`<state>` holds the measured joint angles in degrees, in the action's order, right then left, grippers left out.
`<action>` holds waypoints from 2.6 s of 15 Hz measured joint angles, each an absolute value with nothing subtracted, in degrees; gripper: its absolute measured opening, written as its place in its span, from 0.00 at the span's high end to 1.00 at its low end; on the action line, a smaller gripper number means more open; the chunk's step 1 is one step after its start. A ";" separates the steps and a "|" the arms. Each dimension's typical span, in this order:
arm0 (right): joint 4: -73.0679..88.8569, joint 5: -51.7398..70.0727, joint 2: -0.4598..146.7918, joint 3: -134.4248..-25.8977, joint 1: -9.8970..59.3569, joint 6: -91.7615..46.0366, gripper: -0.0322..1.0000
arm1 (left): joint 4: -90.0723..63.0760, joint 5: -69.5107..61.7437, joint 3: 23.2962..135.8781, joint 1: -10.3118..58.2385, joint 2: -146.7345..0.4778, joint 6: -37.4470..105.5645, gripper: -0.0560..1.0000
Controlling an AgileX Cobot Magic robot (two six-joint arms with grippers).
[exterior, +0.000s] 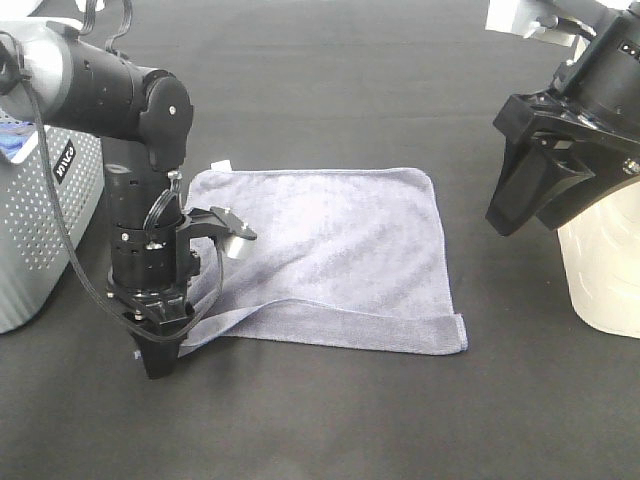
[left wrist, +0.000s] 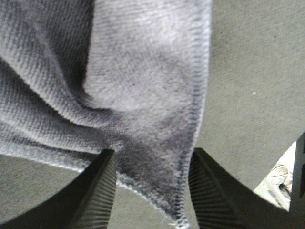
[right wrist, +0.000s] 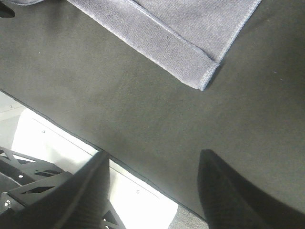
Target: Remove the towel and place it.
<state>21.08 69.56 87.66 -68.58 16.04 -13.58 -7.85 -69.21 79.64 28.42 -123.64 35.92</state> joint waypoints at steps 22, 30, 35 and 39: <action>5.04 34.49 106.91 -62.40 26.01 -2.92 0.48 | 5.56 -69.56 82.62 16.33 -97.23 4.64 0.53; 4.24 32.83 113.56 -62.40 26.01 -2.46 0.48 | 6.07 -69.56 82.62 16.33 -97.23 5.10 0.53; 4.13 41.65 113.56 -61.71 26.01 -2.46 0.48 | 6.13 -69.50 82.62 16.33 -97.17 5.10 0.53; 5.21 47.73 112.53 -60.10 26.01 -2.52 0.50 | 6.36 -69.27 82.62 16.33 -97.12 5.27 0.53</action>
